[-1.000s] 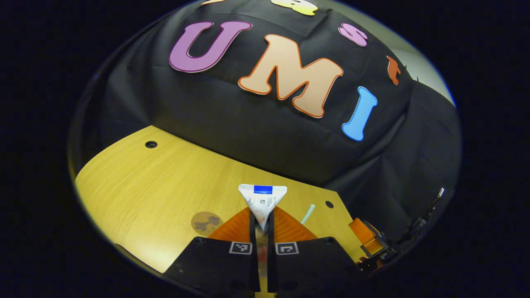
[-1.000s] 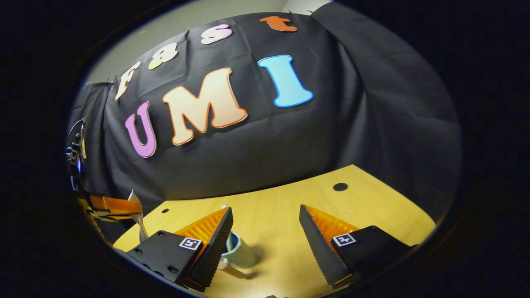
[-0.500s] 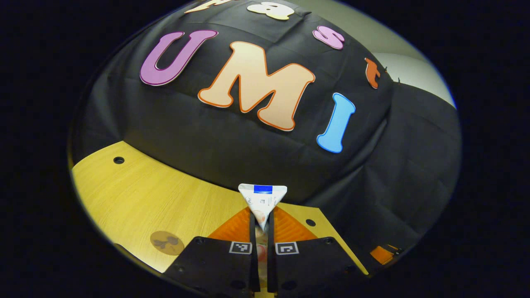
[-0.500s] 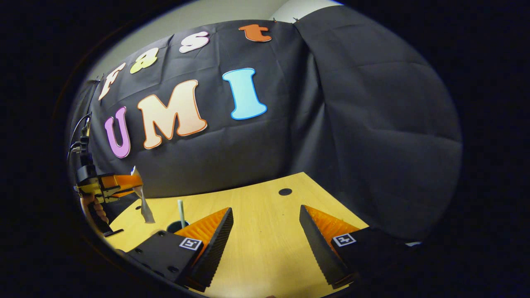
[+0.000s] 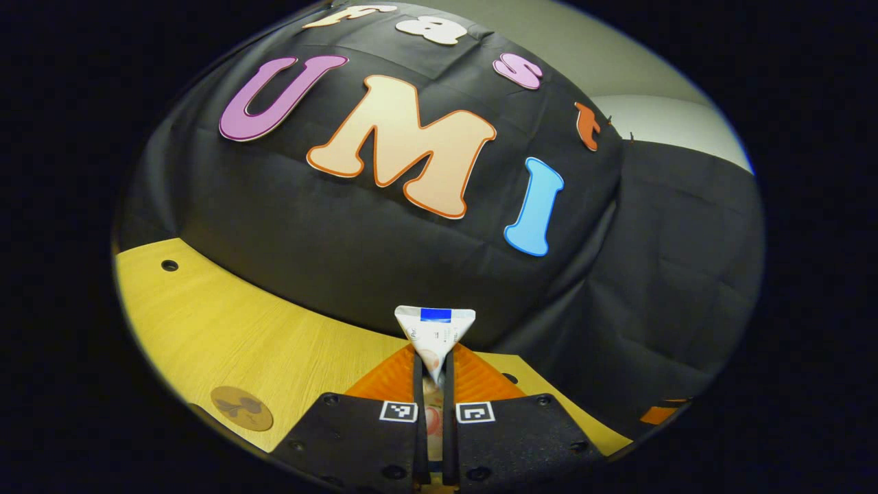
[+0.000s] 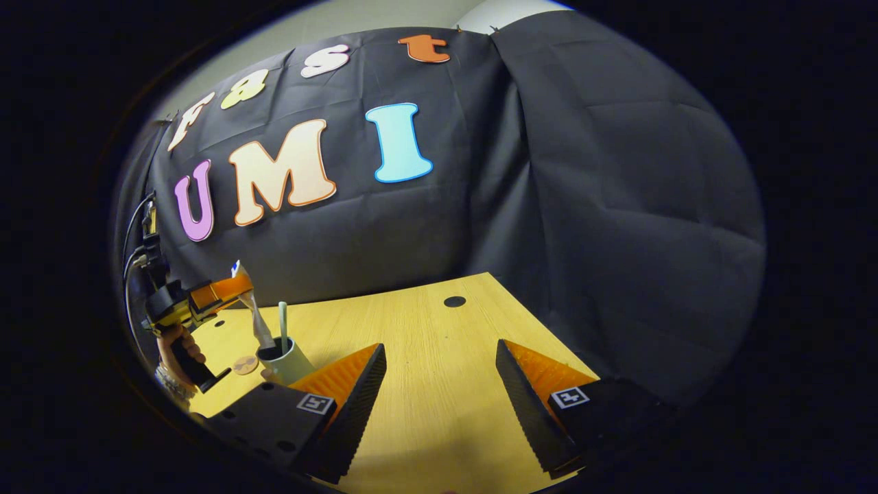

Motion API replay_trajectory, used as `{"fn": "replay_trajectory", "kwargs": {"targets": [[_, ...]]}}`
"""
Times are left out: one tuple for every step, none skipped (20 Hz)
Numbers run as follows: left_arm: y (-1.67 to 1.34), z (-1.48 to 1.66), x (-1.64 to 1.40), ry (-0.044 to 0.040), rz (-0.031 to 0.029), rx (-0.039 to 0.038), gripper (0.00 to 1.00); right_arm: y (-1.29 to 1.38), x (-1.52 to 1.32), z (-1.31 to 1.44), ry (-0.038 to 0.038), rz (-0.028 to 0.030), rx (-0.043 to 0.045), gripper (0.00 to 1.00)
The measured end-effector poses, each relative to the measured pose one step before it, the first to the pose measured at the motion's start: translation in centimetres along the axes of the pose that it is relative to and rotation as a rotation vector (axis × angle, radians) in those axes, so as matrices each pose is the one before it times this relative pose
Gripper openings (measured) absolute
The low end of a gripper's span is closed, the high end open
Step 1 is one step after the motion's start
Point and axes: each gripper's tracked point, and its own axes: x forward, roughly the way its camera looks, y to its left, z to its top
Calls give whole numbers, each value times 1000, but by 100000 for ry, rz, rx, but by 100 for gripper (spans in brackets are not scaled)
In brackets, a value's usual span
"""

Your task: Put the toothbrush and toothpaste on the desktop into the cup, then pick up the cup and place it on the coaster on the desktop.

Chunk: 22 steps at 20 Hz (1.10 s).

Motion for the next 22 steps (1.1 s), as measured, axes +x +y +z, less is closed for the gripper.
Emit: {"fn": "replay_trajectory", "kwargs": {"targets": [[74,-587,-88,633,6,818,6,-22,42,-289,219,309,899,98],[4,-366,25,175,-17,715,6,-120,173,-429,213,170,678,98],[-113,-598,-22,1085,-442,549,6,-141,24,-383,486,-17,546,98],[-27,-696,-14,1142,-143,180,6,-46,117,-307,331,159,819,94],[-14,-348,-37,53,65,-41,6,-173,-36,-227,417,-26,704,94],[62,-493,72,395,370,-141,6,-117,14,-204,388,51,539,98],[154,-446,-2,473,471,57,6,-216,-41,-126,129,-258,87,94],[227,-576,3,1189,996,12,6,-176,34,-33,-520,131,-407,98],[192,-595,22,1303,825,79,6,-189,-54,58,-466,-26,-494,98],[-29,-197,-146,161,223,-705,7,-283,66,-120,118,-265,-409,98],[49,-274,-462,435,383,-446,9,-229,-42,-137,533,-144,-277,98],[-119,340,-296,-1588,97,-526,11,-214,-14,-61,232,-118,82,98],[53,100,250,-439,859,-110,13,-152,-49,-33,201,-105,368,95],[-112,139,-415,451,-250,-388,17,-29,-11,-35,73,88,613,94],[78,-239,-384,818,1024,-106,22,-10,40,-81,259,0,577,98],[324,-226,-379,1366,1452,372,40,65,-5,-151,288,197,698,98],[91,-370,-437,1126,961,610,48,138,1,-67,297,393,581,94],[131,-211,-445,1007,384,455,56,209,28,-53,121,433,213,94],[113,-316,-422,677,243,105,60,270,55,9,171,445,-350,94],[11,-214,-278,966,46,227,64,183,55,17,26,477,-600,94],[167,-377,-468,1114,394,458,64,229,72,-2,268,647,-445,98],[200,-226,-291,1034,665,427,67,334,90,115,53,738,-166,98]]}}
